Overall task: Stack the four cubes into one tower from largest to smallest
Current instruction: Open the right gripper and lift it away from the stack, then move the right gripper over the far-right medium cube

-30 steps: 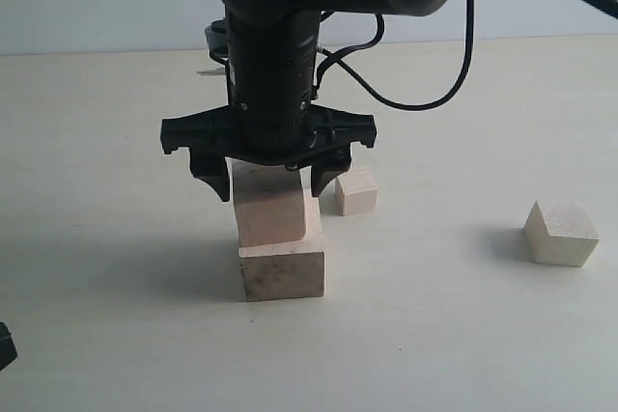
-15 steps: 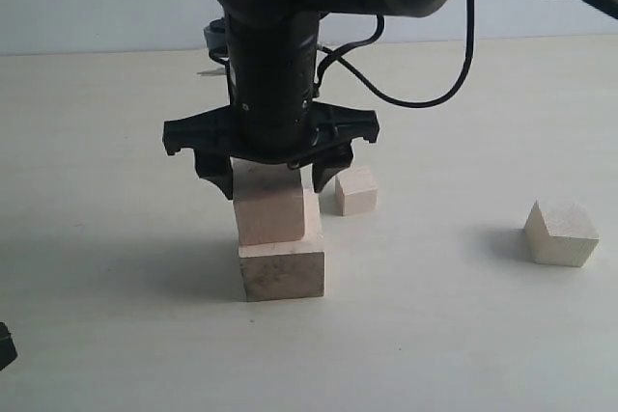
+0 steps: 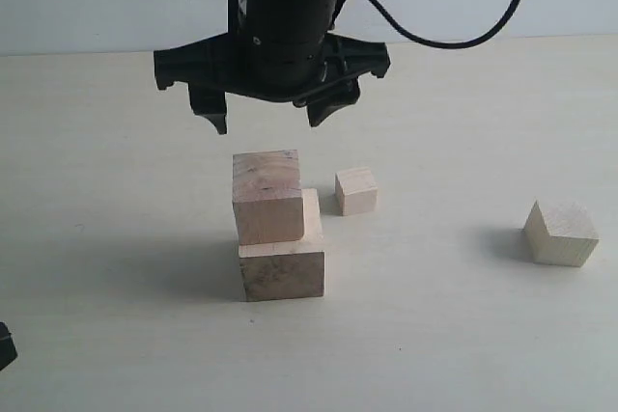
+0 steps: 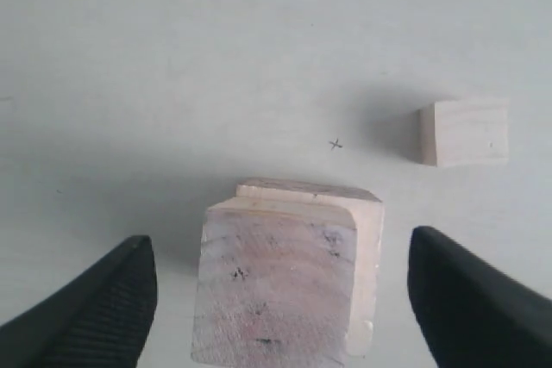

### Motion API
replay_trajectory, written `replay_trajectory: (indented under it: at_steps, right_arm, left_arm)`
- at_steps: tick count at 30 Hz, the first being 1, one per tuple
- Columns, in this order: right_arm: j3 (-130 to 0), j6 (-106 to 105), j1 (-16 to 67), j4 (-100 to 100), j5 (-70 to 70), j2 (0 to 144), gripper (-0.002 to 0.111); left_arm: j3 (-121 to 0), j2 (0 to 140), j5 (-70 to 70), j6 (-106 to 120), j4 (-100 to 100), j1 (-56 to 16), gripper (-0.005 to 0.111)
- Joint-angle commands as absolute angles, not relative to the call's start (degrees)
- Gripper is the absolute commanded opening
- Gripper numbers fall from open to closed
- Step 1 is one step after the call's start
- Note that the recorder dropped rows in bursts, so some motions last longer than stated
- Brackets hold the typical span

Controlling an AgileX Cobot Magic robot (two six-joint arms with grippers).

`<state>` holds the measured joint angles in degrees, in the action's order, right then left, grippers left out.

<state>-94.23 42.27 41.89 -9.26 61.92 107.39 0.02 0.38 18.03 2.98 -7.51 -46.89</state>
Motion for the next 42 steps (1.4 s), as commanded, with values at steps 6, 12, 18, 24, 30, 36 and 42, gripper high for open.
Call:
replay_trajectory:
  at_steps: [6, 12, 18, 24, 30, 36, 42]
  right_arm:
    - [-92.8, 36.6, 40.8, -20.1, 66.4, 95.6, 0.075]
    - [-82.2, 33.6, 35.2, -19.0, 65.9, 89.2, 0.075]
    - [-70.4, 33.0, 25.9, -16.8, 61.8, 86.8, 0.075]
    - [-59.2, 32.3, 16.3, -15.1, 52.1, 86.8, 0.075]
    - [-54.0, 28.6, 7.6, -15.1, 49.1, 89.3, 0.075]
    - [-54.0, 25.7, 5.3, -14.6, 47.5, 97.4, 0.075]
    - [-54.0, 25.8, 3.9, -12.9, 43.7, 102.6, 0.075]
  left_arm:
    - [0.0, 0.0, 18.0, 3.0, -7.8, -46.8, 0.000]
    - [0.0, 0.0, 18.0, 3.0, -7.8, -46.8, 0.000]
    - [0.0, 0.0, 18.0, 2.9, -7.8, -46.8, 0.000]
    - [0.0, 0.0, 18.0, 3.0, -7.8, -46.8, 0.000]
    - [0.0, 0.0, 18.0, 3.0, -7.8, -46.8, 0.000]
    - [0.0, 0.0, 18.0, 2.9, -7.8, -46.8, 0.000]
    - [0.0, 0.0, 18.0, 2.9, -7.8, -46.8, 0.000]
